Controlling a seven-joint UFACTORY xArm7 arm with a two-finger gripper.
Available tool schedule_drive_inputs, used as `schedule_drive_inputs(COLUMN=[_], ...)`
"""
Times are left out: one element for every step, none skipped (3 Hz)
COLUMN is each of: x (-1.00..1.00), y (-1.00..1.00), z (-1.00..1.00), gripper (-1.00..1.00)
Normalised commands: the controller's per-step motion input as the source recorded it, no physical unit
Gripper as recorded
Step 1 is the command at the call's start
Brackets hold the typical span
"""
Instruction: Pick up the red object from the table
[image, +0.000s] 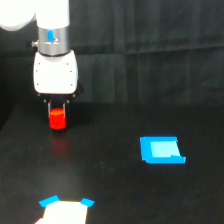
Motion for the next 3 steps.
schedule_drive_inputs(x=[-0.72,-0.78,-0.49], y=[0.39,-0.08,-0.25], z=[1.0,1.0,1.0], gripper=[-0.94,-1.0,-1.0])
